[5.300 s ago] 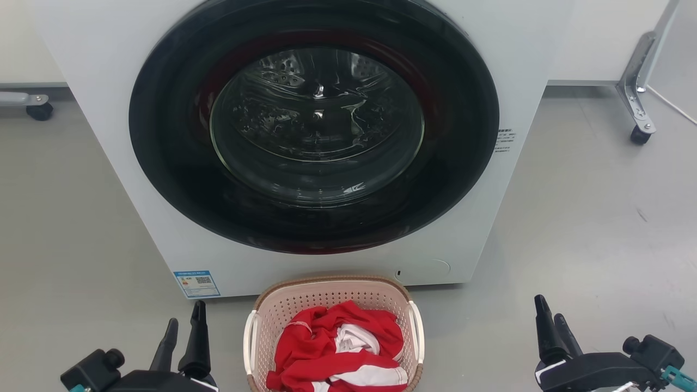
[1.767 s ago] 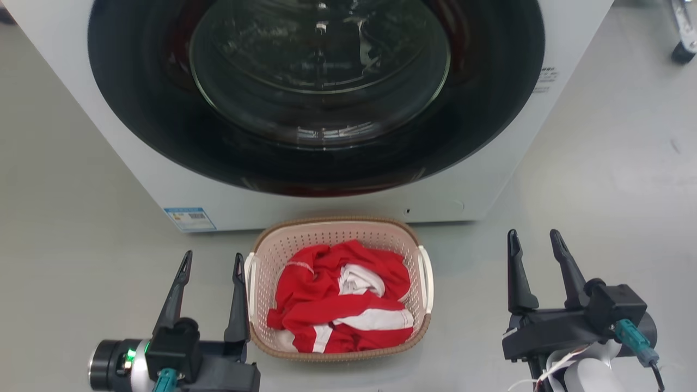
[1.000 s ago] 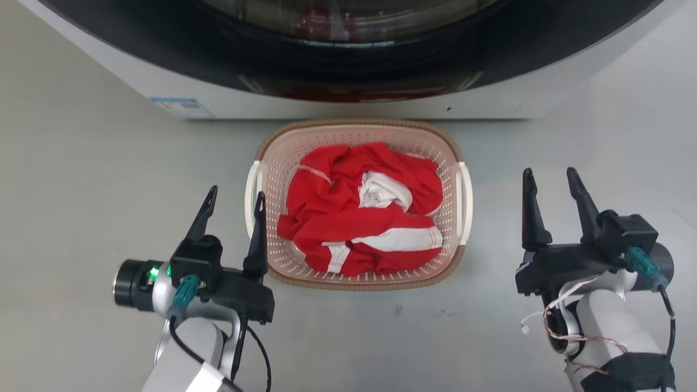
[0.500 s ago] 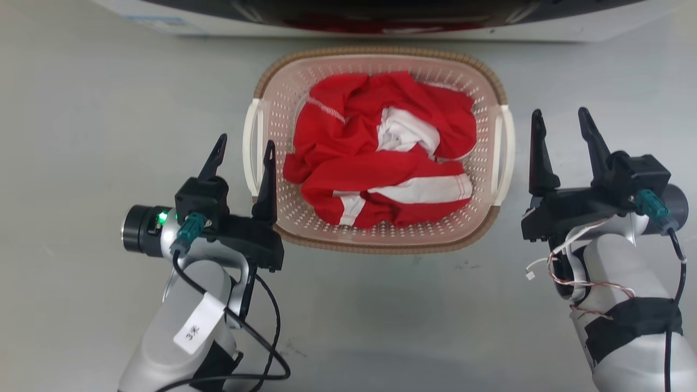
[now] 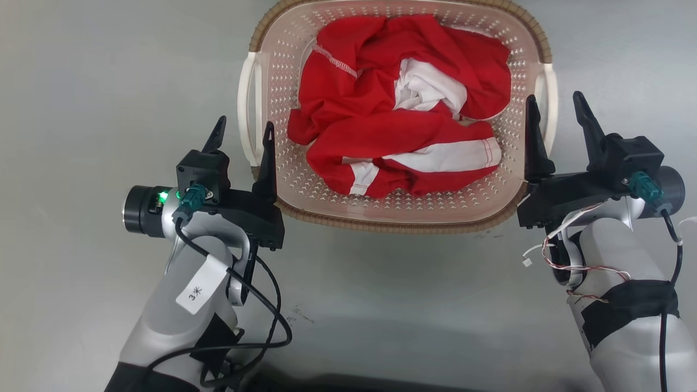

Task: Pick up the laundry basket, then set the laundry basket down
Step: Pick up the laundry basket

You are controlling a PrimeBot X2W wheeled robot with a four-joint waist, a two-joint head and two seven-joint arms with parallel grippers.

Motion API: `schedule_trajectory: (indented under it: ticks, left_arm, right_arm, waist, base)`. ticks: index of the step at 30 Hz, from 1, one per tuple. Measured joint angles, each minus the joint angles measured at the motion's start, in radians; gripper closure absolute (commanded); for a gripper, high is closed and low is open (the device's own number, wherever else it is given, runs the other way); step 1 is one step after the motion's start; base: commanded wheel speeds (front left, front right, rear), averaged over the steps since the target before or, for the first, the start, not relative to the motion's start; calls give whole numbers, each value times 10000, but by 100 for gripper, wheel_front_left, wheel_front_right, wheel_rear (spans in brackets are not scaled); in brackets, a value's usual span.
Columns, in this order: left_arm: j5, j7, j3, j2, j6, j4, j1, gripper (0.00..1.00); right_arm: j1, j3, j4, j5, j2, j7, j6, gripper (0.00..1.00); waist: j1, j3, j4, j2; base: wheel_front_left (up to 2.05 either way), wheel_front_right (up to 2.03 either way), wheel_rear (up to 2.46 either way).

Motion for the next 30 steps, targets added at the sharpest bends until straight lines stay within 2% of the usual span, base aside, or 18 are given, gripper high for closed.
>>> schedule_trajectory:
  ticks: [17,30]
  left_arm:
    - [-502,0,-130,-19,105,986,-873,0]
    - [-1166,0,-359,-29,107,1377,-1348,0]
  right_arm:
    - [-318,150,360,-71,94,0,81,0]
    - [-777,251,554,-151,128,-15,92,0]
  waist:
    - [-2,733,63,-1]
    - [-3,827,91,-3]
  base:
    - [0,0,0]
    - [0,0,0]
